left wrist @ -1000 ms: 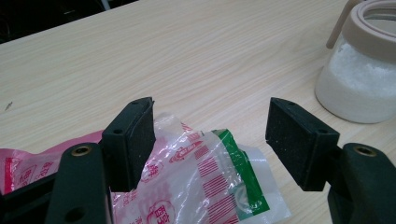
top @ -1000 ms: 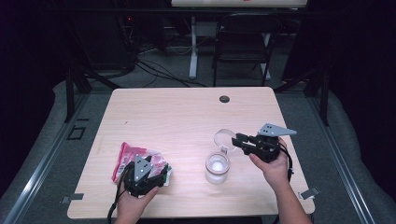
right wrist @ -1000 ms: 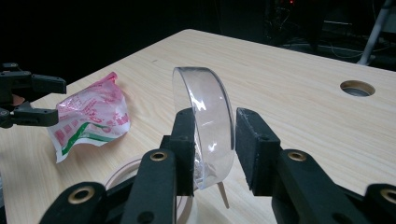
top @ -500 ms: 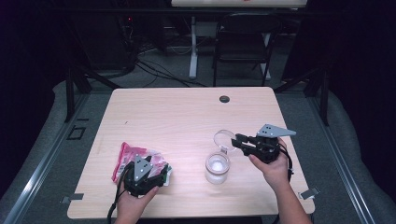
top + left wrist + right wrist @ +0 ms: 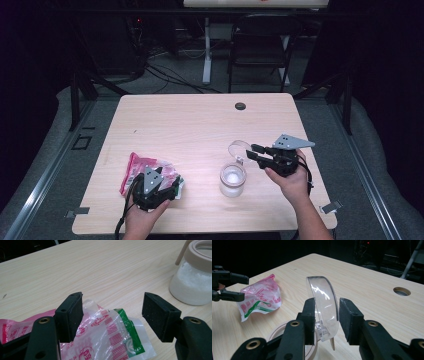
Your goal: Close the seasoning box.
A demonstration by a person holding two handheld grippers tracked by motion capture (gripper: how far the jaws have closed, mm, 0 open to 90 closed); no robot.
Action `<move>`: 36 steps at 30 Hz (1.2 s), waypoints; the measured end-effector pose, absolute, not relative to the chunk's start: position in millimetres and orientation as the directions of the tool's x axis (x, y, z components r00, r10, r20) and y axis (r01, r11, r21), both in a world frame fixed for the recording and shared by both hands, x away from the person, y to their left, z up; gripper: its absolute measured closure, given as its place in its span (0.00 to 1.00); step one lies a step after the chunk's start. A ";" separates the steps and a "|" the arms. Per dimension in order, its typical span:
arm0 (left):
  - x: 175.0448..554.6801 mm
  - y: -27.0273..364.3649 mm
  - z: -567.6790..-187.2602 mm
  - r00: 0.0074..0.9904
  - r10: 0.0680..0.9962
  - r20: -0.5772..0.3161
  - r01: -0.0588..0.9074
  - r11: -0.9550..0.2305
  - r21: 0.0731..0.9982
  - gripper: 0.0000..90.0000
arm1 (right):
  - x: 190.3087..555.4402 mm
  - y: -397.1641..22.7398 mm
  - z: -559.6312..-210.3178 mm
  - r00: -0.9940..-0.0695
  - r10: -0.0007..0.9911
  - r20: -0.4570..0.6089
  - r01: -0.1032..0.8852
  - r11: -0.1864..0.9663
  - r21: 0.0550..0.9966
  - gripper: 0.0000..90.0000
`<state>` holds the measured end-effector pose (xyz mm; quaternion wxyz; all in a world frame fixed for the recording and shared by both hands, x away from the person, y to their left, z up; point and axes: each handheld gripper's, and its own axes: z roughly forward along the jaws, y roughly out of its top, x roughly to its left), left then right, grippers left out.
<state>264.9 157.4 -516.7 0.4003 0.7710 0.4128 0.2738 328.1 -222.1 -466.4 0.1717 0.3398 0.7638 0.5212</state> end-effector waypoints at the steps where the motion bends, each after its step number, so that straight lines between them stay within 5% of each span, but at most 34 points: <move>1: 264.8 157.3 -516.7 0.508 0.857 0.090 0.416 -0.335 0.845 0.37 | 327.7 -221.8 -466.3 -0.711 0.697 0.089 0.338 0.228 0.913 0.74; 36: 268.7 151.7 -516.5 0.527 0.846 0.087 0.410 -0.343 0.845 0.37 | 309.5 -207.1 -465.0 -0.726 0.687 -0.014 0.277 0.311 0.909 0.69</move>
